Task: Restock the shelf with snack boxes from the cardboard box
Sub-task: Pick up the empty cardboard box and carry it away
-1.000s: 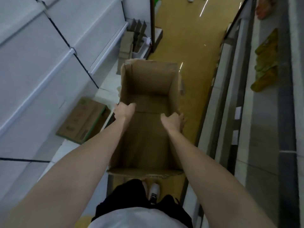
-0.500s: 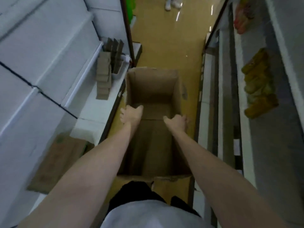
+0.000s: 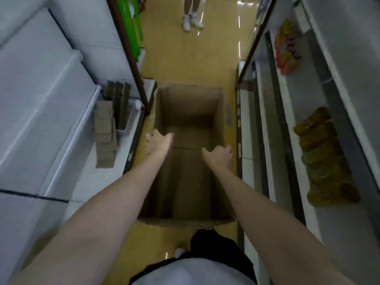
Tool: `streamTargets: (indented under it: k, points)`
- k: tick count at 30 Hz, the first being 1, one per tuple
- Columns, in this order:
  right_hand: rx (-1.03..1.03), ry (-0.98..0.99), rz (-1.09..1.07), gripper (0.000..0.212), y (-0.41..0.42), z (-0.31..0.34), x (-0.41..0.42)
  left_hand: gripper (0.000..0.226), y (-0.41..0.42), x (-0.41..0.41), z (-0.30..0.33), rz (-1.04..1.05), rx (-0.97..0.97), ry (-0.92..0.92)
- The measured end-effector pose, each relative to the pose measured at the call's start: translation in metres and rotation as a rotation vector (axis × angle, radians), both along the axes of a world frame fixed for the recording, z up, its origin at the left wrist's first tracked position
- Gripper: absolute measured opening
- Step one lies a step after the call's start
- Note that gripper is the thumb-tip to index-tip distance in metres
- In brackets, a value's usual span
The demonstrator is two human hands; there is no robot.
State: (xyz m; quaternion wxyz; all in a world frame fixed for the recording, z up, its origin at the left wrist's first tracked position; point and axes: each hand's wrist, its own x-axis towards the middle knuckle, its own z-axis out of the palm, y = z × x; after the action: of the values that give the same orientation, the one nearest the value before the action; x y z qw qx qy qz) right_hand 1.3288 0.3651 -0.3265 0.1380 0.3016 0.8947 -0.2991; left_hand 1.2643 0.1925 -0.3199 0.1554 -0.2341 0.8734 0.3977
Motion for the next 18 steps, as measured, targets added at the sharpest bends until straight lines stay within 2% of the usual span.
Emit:
streamTargets:
  k: [11,15,18]
  points:
    - [-0.062,-0.030,0.060,0.062,0.058,-0.001,-0.289,0.088,0.051,-0.285,-0.016,0.063,0.059,-0.080]
    - [-0.043,-0.034,0.083,0.065,0.068,0.006,-0.381,0.087,0.058,-0.376,-0.010,0.121,0.034,-0.050]
    - [-0.037,-0.016,0.087,0.064,0.074,0.006,-0.446,0.077,0.067,-0.436,0.004,0.100,-0.012,-0.028]
